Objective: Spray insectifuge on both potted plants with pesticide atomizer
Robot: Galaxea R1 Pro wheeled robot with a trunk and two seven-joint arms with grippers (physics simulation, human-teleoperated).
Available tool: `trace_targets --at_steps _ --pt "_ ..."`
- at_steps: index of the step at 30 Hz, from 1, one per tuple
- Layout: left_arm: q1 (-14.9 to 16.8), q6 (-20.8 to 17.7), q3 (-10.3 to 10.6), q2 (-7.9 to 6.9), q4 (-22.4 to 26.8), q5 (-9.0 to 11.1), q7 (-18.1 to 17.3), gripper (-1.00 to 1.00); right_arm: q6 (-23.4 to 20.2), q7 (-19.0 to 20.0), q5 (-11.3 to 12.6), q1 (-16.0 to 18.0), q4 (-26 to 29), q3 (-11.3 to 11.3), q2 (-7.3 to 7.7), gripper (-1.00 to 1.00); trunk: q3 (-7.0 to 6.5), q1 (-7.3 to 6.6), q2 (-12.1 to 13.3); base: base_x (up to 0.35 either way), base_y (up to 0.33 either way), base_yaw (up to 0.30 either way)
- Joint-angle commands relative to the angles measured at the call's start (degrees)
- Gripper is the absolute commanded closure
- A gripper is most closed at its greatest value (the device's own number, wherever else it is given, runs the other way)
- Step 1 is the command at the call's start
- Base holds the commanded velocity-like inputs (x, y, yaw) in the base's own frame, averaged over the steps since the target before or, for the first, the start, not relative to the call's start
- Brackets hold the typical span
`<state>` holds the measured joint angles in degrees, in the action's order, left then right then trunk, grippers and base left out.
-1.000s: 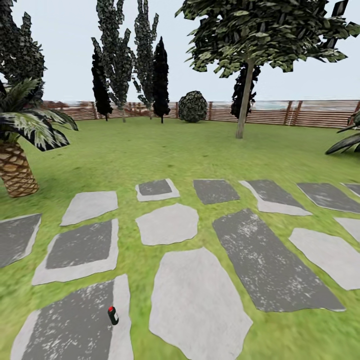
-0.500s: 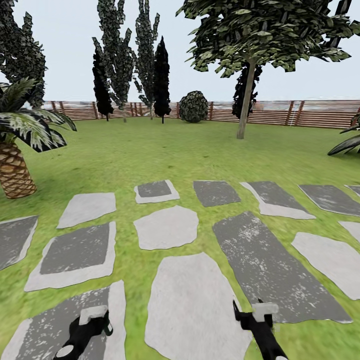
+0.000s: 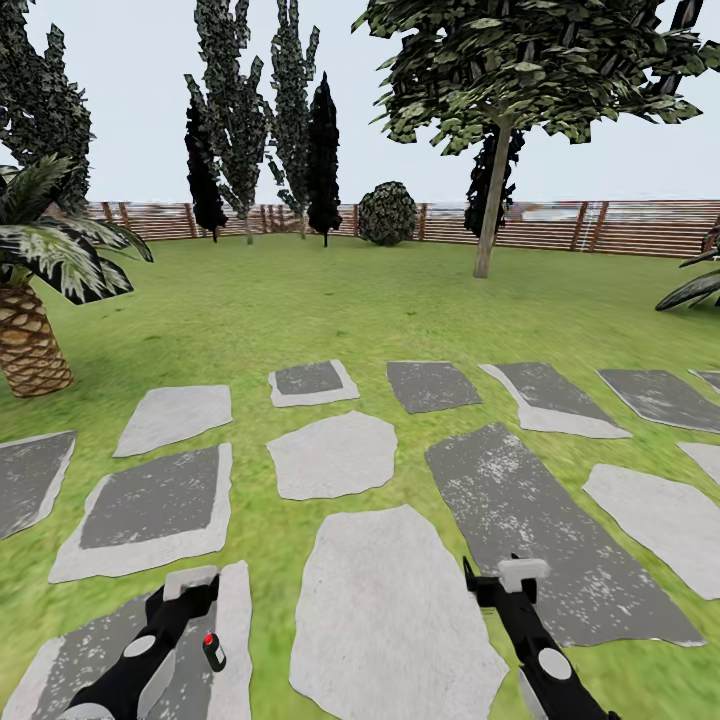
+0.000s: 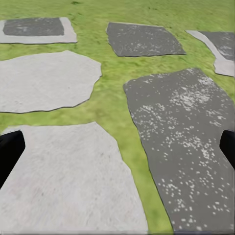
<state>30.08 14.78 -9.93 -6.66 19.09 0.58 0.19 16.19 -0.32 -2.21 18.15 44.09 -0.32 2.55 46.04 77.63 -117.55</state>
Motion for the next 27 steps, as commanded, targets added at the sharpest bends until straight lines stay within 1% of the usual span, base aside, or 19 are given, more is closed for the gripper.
trace_targets --at_steps 1,2,6,11,19,27 --pt "-0.01 0.36 -0.13 0.06 0.02 0.03 -0.09 -1.0 -2.38 0.03 -0.2 0.42 0.49 -0.03 0.02 -1.0 0.05 -0.01 -0.02 0.0 0.0 0.0" --pt "-0.1 0.53 -0.07 0.27 0.0 -0.19 -0.01 -1.0 -3.51 0.07 -0.18 0.57 1.1 -0.03 0.03 -1.0 0.05 -0.01 -0.02 0.0 0.0 0.0" --pt "-0.24 0.6 -0.07 0.47 0.25 -0.08 0.06 -1.0 -5.32 0.13 -0.17 0.79 2.8 0.03 0.0 -1.0 0.05 -0.01 -0.02 0.0 0.0 0.0" --pt "-0.28 0.52 -0.22 0.46 0.07 0.03 0.09 -1.0 -5.61 0.17 -0.23 0.82 2.98 -0.01 0.0 -1.0 0.05 -0.01 -0.02 0.0 0.0 0.0" --pt "-0.28 0.29 -0.24 0.57 -0.08 0.03 0.16 -1.0 -5.58 0.2 -0.19 0.83 2.85 0.12 0.0 -1.0 1.5 1.75 -3.23 0.0 0.0 0.0" --pt "-0.37 0.33 -0.07 0.85 -0.1 0.03 0.17 -1.0 -5.55 0.06 -0.16 0.83 2.67 0.06 0.0 -1.0 3.53 3.5 -6.44 0.0 0.0 0.052"
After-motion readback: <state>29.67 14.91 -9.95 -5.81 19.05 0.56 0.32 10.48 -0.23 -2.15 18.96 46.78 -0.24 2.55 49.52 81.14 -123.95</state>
